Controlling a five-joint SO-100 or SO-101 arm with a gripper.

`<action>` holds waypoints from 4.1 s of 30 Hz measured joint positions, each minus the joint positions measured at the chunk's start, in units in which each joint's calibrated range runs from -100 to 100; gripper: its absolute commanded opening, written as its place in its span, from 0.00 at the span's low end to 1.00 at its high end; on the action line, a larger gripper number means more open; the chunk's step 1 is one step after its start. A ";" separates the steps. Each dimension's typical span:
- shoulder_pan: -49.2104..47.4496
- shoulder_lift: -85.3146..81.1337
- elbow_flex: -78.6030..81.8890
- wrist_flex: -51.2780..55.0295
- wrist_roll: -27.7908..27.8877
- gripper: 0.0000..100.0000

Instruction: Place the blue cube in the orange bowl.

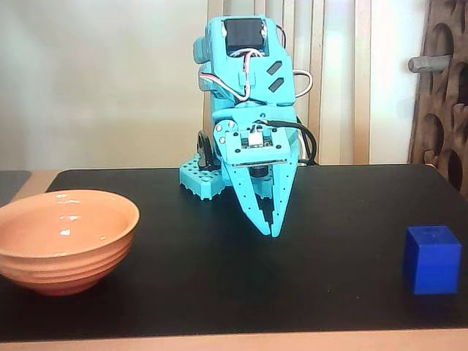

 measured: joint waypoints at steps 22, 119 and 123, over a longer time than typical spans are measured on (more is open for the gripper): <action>0.00 0.00 0.00 0.00 0.00 0.10; -26.25 84.20 -71.12 -23.43 -16.20 0.28; -28.32 86.75 -71.30 -24.39 -18.03 0.28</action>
